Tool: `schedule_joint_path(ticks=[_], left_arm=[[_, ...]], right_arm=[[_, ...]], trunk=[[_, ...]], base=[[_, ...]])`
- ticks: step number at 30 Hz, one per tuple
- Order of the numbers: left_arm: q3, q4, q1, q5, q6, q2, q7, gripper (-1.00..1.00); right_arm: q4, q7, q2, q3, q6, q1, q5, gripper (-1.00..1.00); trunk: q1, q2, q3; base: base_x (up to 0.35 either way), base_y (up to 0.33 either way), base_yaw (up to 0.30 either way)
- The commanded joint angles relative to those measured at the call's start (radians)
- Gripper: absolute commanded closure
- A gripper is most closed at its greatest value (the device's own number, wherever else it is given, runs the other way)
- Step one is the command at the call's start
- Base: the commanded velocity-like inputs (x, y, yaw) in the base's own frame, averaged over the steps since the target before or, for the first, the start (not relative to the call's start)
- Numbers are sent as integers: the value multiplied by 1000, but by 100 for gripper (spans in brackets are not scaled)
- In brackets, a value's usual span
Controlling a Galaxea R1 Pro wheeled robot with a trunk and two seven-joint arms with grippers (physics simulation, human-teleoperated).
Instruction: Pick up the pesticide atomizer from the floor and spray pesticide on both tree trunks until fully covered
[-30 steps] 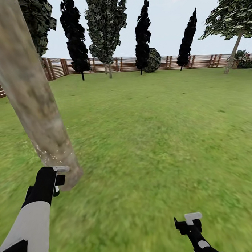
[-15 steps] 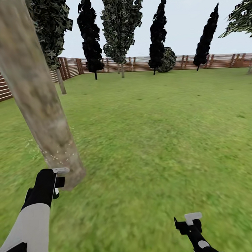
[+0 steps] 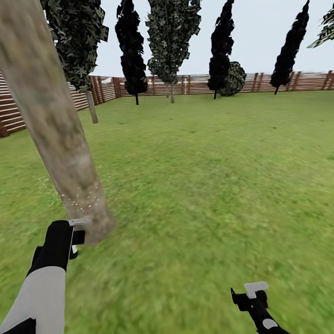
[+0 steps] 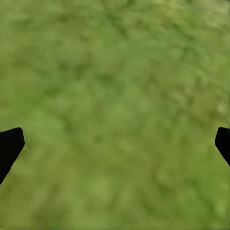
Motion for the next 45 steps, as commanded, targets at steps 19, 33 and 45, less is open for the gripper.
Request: schedule_joint_path(ticks=[19,33,45], left_arm=[[-2,-1,-203,-23,85,27,-17,100],[-9,12,-162,-13,83,60,-12,100],[-8,13,-152,-13,83,58,-18,100]], right_arm=[[1,-3,-1,-5,-3,-1,11,-100],[1,-3,0,-5,-3,-1,11,-100],[1,-3,0,-5,-3,-1,11,-100]], trunk=[[0,0,-1],[0,0,-1],[0,0,-1]], base=[[1,0,75],[140,-187,167],[146,-263,15]])
